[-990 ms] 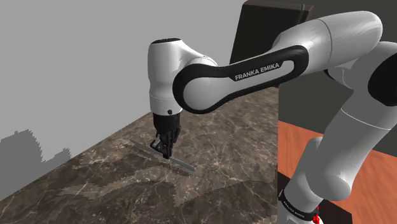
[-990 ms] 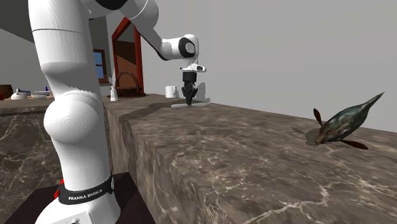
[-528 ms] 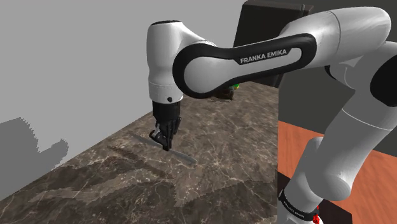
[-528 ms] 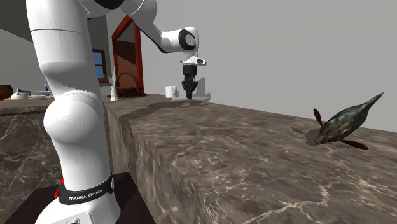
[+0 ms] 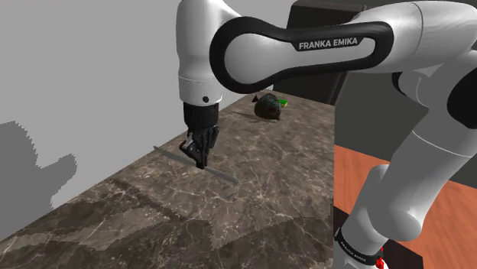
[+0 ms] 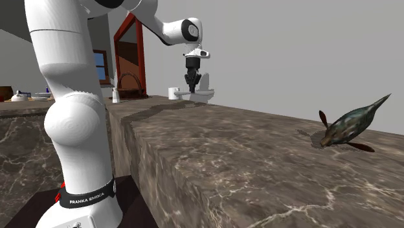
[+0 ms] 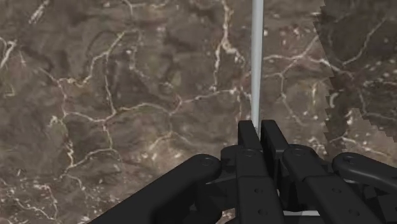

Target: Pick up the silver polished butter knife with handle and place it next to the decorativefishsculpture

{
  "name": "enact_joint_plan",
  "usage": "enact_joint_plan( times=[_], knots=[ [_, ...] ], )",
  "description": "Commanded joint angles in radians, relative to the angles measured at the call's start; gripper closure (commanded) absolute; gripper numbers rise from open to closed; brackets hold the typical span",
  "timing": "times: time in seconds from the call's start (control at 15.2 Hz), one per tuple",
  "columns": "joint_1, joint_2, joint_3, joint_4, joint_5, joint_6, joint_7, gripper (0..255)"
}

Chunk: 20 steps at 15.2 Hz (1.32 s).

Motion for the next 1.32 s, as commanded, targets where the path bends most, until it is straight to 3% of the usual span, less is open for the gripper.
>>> enact_joint_plan(
  times=[0.0, 1.25],
  knots=[
    [0.000, 0.002, 0.000, 0.032, -0.001, -0.030, 0.001, 255],
    [0.005, 0.063, 0.008, 0.354, -0.030, -0.298, 0.029, 255]
  ],
)
